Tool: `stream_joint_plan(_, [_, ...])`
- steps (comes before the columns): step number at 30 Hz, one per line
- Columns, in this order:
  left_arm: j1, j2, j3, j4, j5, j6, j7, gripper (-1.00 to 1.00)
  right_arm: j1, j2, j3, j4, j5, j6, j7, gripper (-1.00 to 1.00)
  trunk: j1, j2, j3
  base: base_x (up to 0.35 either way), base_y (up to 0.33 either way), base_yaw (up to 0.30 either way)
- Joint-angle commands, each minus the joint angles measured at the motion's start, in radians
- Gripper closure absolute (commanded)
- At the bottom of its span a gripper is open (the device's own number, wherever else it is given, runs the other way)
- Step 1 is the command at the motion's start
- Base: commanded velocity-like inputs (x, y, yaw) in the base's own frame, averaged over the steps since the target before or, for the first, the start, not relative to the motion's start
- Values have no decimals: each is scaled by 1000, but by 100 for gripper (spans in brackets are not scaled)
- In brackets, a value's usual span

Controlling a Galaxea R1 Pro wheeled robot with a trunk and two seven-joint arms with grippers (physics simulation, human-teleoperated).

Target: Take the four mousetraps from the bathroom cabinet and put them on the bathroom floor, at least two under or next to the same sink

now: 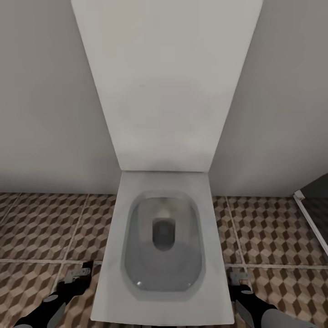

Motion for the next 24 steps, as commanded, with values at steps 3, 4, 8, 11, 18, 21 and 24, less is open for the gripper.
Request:
stream_joint_plan(3, [-1,0,-2,0,9,-4,-1,100,0,0,9,0,-12,-2,-1,100,1,-1,-12,0,0,0])
stream_joint_plan(4, [-1,0,-2,0,8,-4,-1,100,0,0,9,0,-12,-2,-1,100,2,-1,-16,0,0,0])
stream_joint_plan(8, [-1,0,-2,-2,8,-4,-1,100,0,0,9,0,-12,-2,-1,100,2,-1,-16,0,0,0])
stream_joint_plan(11, [-1,0,-2,-4,8,-4,0,100,0,0,9,0,-12,-2,-1,100,2,-1,-16,0,0,0])
stream_joint_plan(18, [-1,0,-2,-6,8,-4,1,100,0,0,9,-1,-12,-2,-1,100,2,-1,-16,0,0,0])
stream_joint_plan(21, [-1,0,-2,-6,8,-4,1,100,0,1,9,0,-12,-2,-1,100,2,-1,-16,0,0,0])
stream_joint_plan(24, [-1,0,-2,-6,8,-4,1,100,0,1,9,0,-12,-2,-1,100,2,-1,-16,0,0,0])
